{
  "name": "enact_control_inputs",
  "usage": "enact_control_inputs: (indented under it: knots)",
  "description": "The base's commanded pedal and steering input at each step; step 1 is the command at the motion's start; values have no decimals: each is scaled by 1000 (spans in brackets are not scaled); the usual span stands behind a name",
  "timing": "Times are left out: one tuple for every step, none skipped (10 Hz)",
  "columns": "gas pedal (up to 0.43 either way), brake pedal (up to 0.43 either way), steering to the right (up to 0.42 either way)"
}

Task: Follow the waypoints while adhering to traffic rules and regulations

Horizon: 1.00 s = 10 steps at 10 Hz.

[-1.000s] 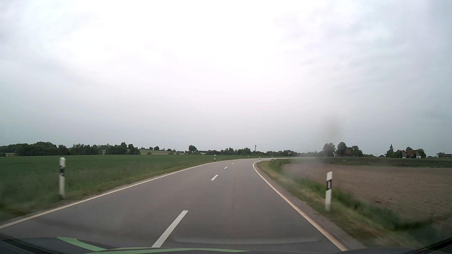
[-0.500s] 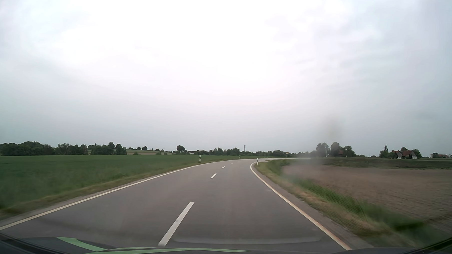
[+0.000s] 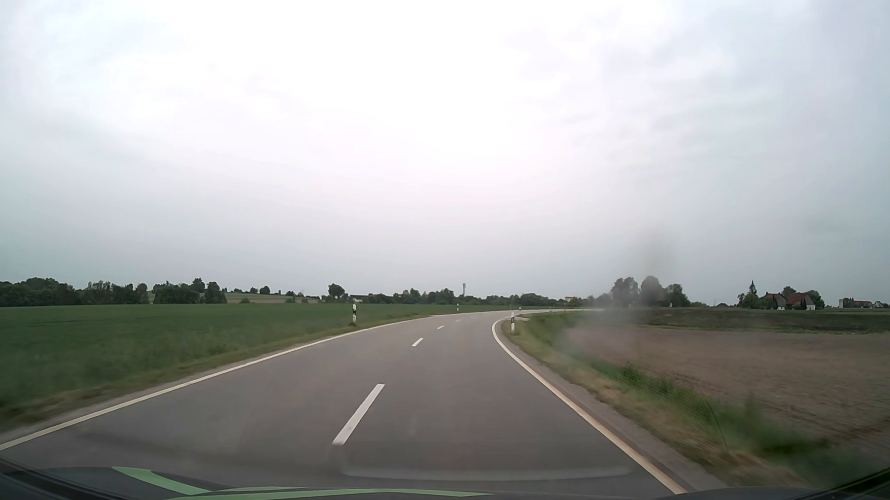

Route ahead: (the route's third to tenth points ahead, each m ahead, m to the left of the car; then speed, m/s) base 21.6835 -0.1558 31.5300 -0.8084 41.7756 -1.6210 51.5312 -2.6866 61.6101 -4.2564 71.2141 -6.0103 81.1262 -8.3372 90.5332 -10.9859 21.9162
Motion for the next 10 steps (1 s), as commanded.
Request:
enact_control_inputs:
  knots:
    - [138,0,17]
    - [138,0,17]
    - [138,0,17]
    - [138,0,17]
    - [138,0,18]
    - [138,0,18]
    - [138,0,18]
    - [138,0,20]
    - [138,0,21]
    - [138,0,22]
